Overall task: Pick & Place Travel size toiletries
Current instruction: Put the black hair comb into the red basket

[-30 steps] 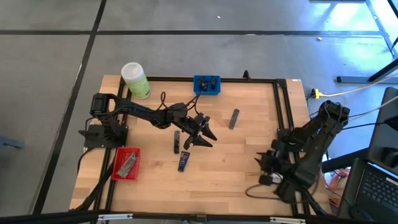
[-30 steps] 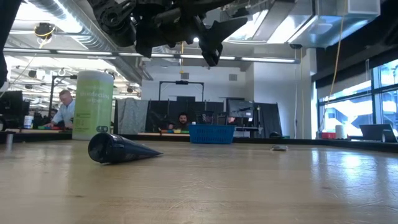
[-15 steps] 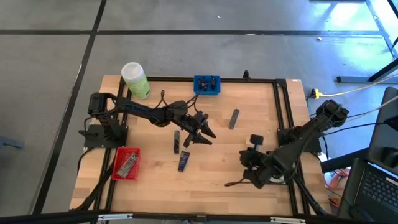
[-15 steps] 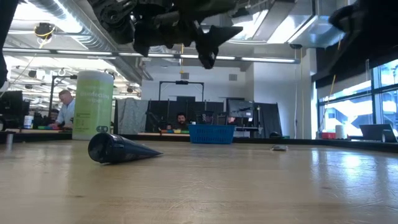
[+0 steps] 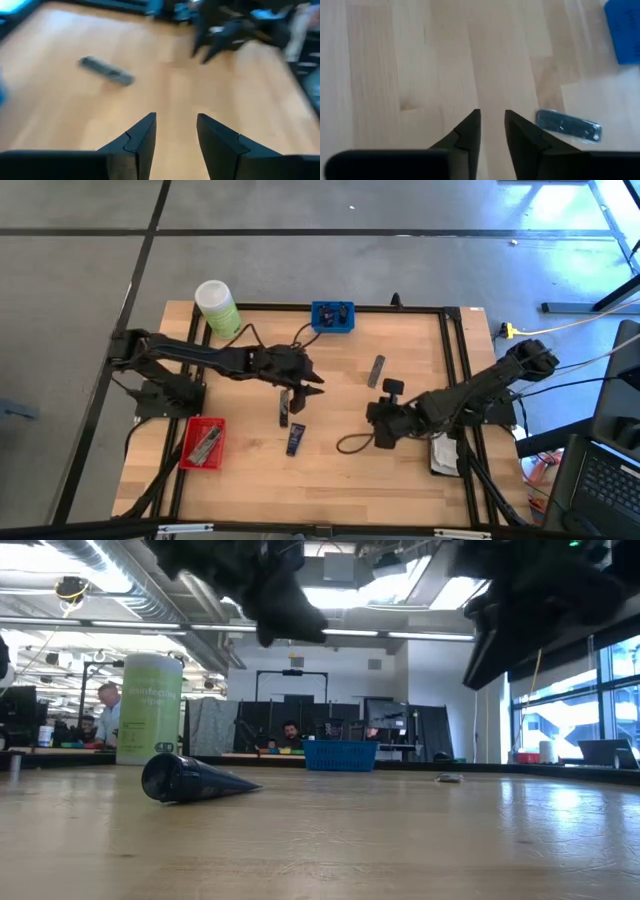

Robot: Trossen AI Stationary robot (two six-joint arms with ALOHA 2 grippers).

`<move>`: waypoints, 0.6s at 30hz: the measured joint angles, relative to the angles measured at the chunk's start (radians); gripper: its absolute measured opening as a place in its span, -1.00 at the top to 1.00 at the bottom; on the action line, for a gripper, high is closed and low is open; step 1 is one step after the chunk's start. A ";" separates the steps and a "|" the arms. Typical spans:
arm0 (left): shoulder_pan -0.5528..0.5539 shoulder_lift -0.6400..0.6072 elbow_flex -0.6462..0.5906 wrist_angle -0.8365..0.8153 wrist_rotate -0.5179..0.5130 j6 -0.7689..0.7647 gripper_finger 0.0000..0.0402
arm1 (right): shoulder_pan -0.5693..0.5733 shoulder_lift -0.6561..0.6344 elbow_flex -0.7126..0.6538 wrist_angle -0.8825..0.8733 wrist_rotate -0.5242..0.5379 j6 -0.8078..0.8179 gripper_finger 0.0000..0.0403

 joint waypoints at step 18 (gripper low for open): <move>-0.058 -0.081 0.000 -0.258 -0.371 -0.036 0.33 | -0.326 0.000 -0.165 0.239 -0.289 -0.227 0.15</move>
